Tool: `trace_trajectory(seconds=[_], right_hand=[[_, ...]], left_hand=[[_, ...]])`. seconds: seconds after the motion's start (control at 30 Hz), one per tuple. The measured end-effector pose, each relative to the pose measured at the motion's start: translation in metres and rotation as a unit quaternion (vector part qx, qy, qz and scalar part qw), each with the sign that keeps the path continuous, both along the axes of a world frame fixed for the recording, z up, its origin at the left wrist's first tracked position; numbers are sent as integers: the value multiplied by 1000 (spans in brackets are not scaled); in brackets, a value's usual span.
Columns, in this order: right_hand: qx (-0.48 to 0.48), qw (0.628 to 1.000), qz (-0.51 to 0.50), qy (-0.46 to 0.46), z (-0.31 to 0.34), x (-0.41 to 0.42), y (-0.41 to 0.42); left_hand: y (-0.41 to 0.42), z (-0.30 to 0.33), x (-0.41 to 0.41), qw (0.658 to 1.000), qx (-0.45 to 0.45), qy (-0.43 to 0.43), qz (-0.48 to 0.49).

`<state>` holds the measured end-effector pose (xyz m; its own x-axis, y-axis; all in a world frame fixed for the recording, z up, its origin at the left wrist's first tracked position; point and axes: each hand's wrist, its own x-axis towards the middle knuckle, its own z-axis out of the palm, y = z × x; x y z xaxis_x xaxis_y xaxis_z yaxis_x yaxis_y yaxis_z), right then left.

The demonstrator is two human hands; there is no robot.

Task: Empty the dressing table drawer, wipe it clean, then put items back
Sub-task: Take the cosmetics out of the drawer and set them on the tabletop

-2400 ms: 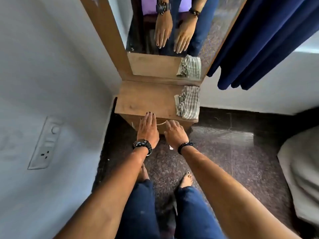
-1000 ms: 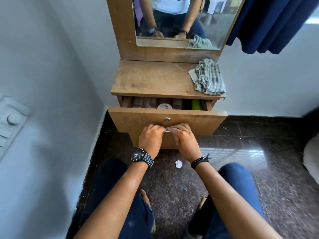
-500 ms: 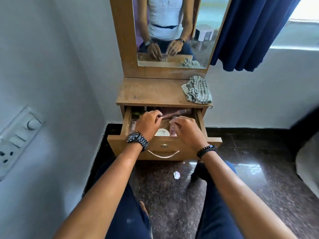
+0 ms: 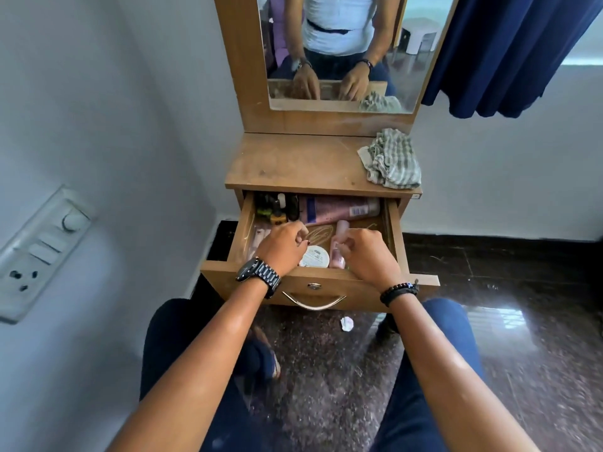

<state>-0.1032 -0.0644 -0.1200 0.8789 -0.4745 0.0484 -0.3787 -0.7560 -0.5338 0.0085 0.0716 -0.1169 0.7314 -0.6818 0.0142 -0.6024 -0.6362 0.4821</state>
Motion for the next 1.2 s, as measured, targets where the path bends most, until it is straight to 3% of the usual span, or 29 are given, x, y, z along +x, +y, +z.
trace_trajectory(seconds=[0.27,0.97,1.2], right_hand=[[38,999,-8,21,-1,-19,15],[74,990,17,121,-1,-49,32],[64,980,100,161,-2,-25,27]], left_hand=[[14,-6,-14,998,32,50,-8],[36,-11,-45,994,59,83,-40],[34,-2,-40,990,138,11,-37]])
